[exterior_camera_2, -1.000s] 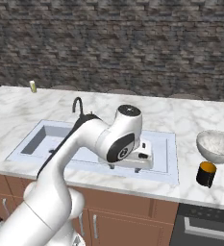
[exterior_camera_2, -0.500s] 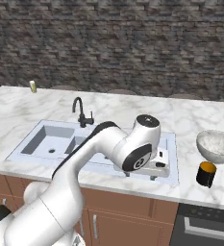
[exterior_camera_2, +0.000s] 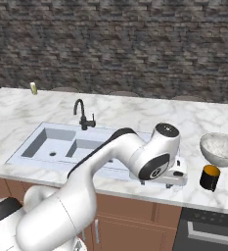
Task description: Pick the mug and place it in the sink. Pick the bowl and place it in the open cabinet and then close the cabinet.
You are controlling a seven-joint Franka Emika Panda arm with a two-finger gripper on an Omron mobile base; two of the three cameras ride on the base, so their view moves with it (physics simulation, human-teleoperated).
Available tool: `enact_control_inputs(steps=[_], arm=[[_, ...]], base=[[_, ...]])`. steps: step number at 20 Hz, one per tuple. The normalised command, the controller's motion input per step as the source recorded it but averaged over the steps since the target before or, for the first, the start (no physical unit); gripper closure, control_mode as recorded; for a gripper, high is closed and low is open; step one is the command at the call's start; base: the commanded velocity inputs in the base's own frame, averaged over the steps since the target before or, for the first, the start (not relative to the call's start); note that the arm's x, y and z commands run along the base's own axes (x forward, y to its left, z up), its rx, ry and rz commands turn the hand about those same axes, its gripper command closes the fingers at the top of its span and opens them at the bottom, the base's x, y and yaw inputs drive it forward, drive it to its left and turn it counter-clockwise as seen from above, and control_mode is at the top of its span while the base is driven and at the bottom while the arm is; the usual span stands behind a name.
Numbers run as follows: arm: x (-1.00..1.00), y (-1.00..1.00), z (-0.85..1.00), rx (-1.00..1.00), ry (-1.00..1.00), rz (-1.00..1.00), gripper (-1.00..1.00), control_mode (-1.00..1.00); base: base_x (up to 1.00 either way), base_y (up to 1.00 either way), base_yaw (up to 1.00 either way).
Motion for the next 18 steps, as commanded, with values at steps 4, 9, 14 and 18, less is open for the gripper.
enact_control_inputs(steps=[4, 9, 14, 18], arm=[[0.13, -0.33, 0.00, 0.00, -0.01, 0.00, -1.00, -1.00], [0.12, -0.26, 0.00, 0.00, -0.05, 0.00, -1.00, -1.00], [0.05, -0.25, 0.00, 0.00, -0.11, 0.04, -1.00, -1.00], [0.08, -0.27, 0.00, 0.00, -0.03, 0.02, -1.00, -1.00]], base=[[0.00, 0.00, 0.00], [0.00, 0.00, 0.00], [0.00, 0.00, 0.00], [0.00, 0.00, 0.00]])
